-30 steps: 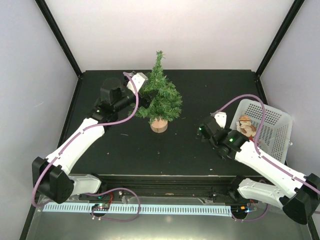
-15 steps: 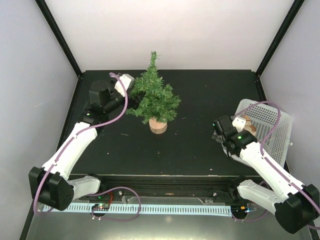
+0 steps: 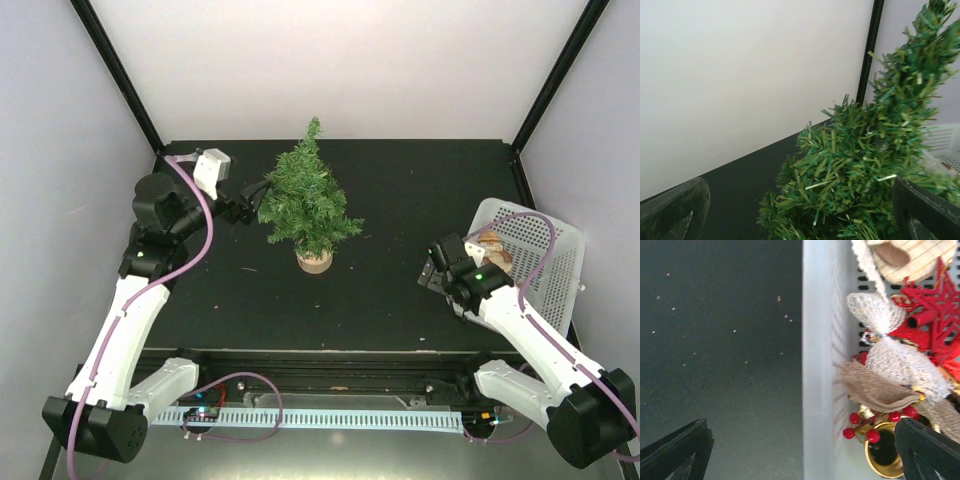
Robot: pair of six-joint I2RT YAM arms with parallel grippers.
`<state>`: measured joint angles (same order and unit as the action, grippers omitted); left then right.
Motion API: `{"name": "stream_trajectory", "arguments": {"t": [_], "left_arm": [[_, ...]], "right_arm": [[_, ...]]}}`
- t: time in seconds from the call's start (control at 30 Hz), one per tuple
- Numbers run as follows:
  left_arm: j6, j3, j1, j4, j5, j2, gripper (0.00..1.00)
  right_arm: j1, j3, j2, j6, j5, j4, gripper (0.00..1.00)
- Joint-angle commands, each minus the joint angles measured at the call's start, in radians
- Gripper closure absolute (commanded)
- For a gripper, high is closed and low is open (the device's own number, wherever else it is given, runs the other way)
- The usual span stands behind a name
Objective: Decorate the small christmas tree
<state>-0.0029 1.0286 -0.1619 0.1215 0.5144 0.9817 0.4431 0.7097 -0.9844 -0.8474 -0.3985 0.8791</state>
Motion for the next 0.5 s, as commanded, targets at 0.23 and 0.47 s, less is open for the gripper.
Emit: {"name": "stream_trajectory", "arguments": {"t": [0.23,0.47], "left_arm": [[-0.032,0.102,0.101,0.223,0.038,-0.106,0.01],[-0.041,0.099,0.123,0.293,0.063,-0.131,0.01]], "right_arm": [[-0.002,-0.013,-0.024,-0.014,0.305,-0.159,0.0],[-0.003,0.083,-0.203,-0.054,0.449,-0.352,0.0]]}}
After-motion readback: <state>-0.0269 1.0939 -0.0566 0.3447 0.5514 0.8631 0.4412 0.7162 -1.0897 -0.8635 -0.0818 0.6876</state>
